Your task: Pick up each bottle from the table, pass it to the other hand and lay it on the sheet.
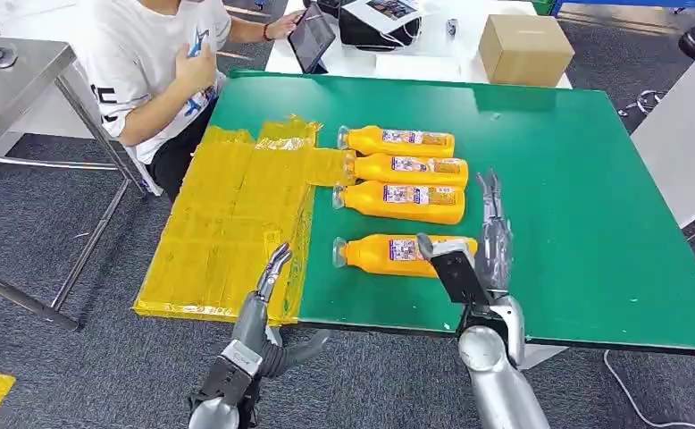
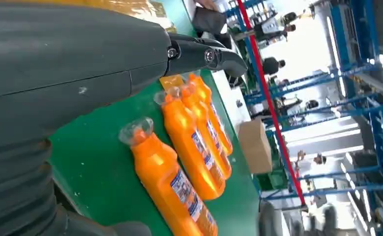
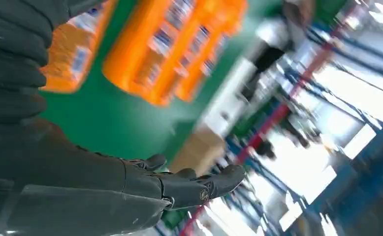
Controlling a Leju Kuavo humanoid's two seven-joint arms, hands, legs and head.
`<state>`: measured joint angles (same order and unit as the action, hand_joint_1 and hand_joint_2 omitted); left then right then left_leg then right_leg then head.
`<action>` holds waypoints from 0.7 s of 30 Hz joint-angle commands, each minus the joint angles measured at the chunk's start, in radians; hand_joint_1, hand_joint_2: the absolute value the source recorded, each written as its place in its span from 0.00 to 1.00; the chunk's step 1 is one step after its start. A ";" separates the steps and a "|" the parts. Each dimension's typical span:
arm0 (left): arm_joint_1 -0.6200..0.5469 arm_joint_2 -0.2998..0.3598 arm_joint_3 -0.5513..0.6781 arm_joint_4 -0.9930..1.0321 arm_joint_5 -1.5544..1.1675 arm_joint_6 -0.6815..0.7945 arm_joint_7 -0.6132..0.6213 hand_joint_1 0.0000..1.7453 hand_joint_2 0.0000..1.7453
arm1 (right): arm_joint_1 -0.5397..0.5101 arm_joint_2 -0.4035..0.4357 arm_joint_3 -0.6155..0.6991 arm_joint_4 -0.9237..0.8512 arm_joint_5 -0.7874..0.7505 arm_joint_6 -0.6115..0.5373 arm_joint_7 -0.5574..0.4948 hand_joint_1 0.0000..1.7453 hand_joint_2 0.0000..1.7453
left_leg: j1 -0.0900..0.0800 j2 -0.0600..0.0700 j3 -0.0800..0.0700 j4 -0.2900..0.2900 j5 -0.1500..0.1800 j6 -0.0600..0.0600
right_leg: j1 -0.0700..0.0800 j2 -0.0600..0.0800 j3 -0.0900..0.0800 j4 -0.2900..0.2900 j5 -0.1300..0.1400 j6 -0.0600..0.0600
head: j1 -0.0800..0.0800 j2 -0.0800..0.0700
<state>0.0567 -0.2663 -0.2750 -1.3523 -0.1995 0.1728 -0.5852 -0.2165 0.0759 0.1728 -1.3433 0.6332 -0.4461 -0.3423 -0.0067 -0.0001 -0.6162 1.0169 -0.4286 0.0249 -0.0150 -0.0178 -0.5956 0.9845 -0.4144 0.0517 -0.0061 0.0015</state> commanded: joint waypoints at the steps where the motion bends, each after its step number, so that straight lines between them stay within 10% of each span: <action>1: -0.049 0.009 0.007 0.077 -0.005 -0.006 0.007 0.00 1.00 | -0.096 -0.050 0.003 0.218 0.012 0.049 0.029 0.00 1.00 | 0.001 -0.001 0.003 -0.001 0.000 -0.001 | 0.000 0.000 0.003 -0.002 0.000 -0.001 | 0.001 0.000; 21: -0.069 -0.010 0.046 0.156 -0.016 -0.066 0.001 0.00 1.00 | -0.440 -0.161 0.160 0.660 0.077 0.442 0.168 0.00 1.00 | 0.000 0.000 0.002 0.000 0.000 0.000 | 0.000 0.003 0.003 0.000 0.000 0.000 | 0.000 0.000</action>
<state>0.0262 -0.2724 -0.2548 -1.2947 -0.2159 0.1125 -0.5818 -0.4811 -0.0363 0.2239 -0.9139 0.7168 -0.1114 -0.1885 -0.0071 -0.0026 -0.6171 1.0174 -0.4271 0.0264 -0.0154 -0.0187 -0.5951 0.9848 -0.4135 0.0531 -0.0057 0.0015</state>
